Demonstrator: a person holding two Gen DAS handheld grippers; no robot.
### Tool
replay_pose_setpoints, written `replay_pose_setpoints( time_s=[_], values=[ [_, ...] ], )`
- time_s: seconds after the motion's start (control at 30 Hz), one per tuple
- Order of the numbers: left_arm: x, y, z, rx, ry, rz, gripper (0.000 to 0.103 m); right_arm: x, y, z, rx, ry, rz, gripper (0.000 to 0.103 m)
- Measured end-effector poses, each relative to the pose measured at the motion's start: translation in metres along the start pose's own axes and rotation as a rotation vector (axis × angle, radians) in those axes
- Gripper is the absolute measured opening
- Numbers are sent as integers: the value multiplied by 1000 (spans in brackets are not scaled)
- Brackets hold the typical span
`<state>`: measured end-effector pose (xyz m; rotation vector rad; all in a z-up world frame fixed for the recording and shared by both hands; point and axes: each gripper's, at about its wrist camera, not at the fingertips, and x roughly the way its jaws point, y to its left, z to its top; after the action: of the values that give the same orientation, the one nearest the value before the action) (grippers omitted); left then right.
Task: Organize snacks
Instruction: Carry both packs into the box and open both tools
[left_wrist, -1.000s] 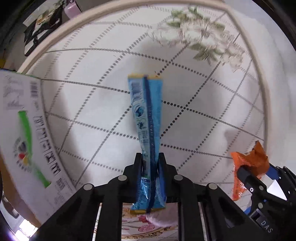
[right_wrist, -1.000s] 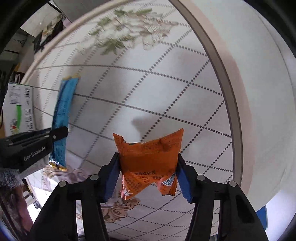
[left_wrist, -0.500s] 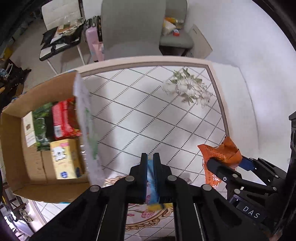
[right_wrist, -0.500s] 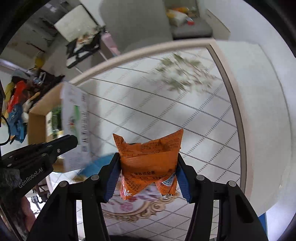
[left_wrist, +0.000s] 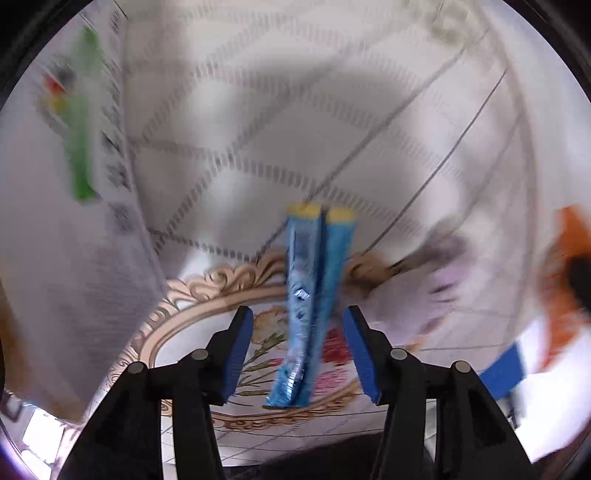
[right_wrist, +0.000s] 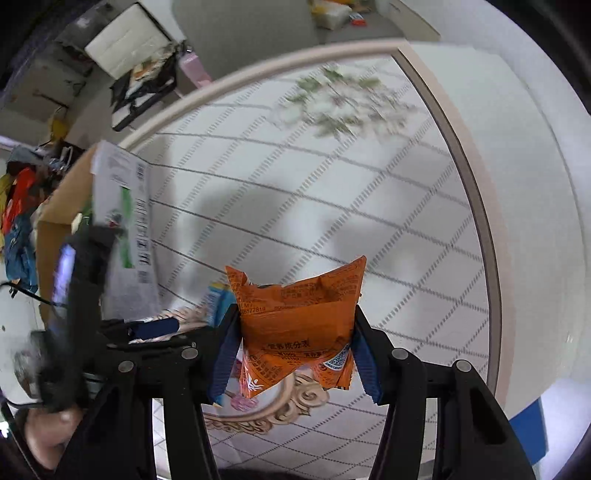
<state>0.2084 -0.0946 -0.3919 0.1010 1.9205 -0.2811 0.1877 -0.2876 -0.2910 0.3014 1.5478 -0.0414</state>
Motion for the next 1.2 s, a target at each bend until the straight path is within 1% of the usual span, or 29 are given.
replay_pose_setpoints(
  time_s=[0.03,0.07,0.13,0.17,0.2,0.23,0.33,0.43,0.53,0.57,0.63,0.73,0.8,0.83,0.87,0.9,1.0,1.07,1.2],
  values=[
    [8,-2,-1,6,11,22,49,4,-7,-1,11,8,-3,59],
    [17,-7,-2,24,13,84,52,7,-11,-2,18,13,-6,59],
    [24,-13,-4,46,-3,116,52,14,-22,-2,37,22,-9,59],
    [25,-16,-5,51,-19,135,50,16,-26,-2,46,25,-7,59],
    [24,-17,-6,52,-38,144,40,18,-28,-2,51,28,-6,59],
    [21,-19,-6,57,-58,136,19,20,-30,-2,55,30,-1,59],
    [8,-17,-7,27,-82,78,15,17,-29,-1,51,23,8,59],
    [-15,-16,-16,9,-135,36,14,9,-24,0,42,7,20,59],
    [-39,-15,-31,-2,-182,-32,14,-3,-15,3,27,-15,37,59],
    [-51,-15,-41,-11,-198,-81,14,-7,-11,3,22,-20,44,59],
    [-71,-12,-55,-23,-231,-141,14,-17,1,3,3,-33,65,59],
    [-107,-4,-78,-45,-300,-189,14,-35,26,2,-40,-58,98,59],
    [-131,14,-85,-57,-342,-221,14,-47,47,2,-79,-75,118,59],
    [-139,17,-87,-61,-353,-230,14,-53,58,1,-97,-82,126,59],
    [-153,29,-91,-76,-378,-242,14,-58,72,1,-122,-88,137,59],
    [-161,39,-89,-84,-401,-239,14,-63,86,0,-147,-92,147,59],
    [-181,82,-92,-135,-455,-226,14,-72,125,0,-207,-101,156,59],
    [-193,116,-94,-177,-486,-197,14,-73,153,1,-241,-103,154,59],
    [-199,180,-92,-247,-508,-142,14,-65,213,4,-291,-86,163,59]
  ],
)
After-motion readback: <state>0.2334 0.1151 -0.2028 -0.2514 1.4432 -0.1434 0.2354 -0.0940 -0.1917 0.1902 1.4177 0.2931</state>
